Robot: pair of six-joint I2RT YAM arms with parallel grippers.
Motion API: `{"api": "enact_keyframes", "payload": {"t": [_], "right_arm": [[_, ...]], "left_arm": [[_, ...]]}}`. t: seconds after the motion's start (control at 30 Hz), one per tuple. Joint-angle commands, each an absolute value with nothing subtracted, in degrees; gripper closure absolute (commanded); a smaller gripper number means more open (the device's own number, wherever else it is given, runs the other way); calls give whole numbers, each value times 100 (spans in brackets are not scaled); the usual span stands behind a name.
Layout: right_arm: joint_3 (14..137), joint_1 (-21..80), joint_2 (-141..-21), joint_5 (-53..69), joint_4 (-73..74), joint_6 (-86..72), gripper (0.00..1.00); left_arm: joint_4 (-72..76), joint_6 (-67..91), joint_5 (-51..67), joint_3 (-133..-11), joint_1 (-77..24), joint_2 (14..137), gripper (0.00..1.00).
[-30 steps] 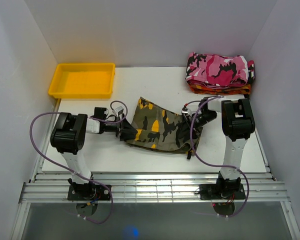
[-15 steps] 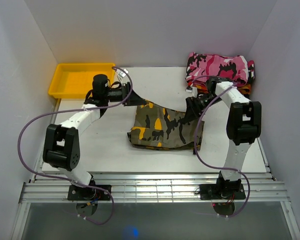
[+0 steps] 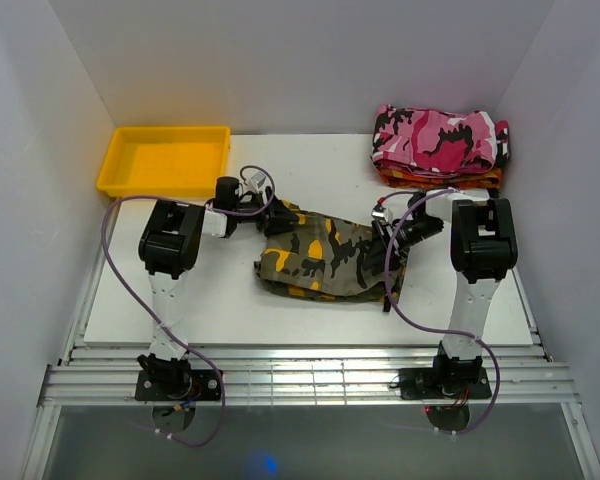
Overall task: Fold and stack the trousers
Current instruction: Fold the trousers
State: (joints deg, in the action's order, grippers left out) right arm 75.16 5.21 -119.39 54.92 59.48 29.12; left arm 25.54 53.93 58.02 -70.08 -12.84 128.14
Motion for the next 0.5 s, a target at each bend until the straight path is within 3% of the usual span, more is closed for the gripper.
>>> {"api": "enact_keyframes", "payload": {"t": [0.0,0.23,0.47], "right_arm": [[7391,545,-12103,4421,5387,3032,10],[7945,536,-10892,4403,6643,3752,7],[6989,545,-10722,4457,6768,3648,3]], "left_arm": [[2540,5151,5325,-6996,-1187,12605,31],[1505,4097,5994,-6487,-1204,10444,31],[501,3472,5994,-5337,-1344,9247,31]]}}
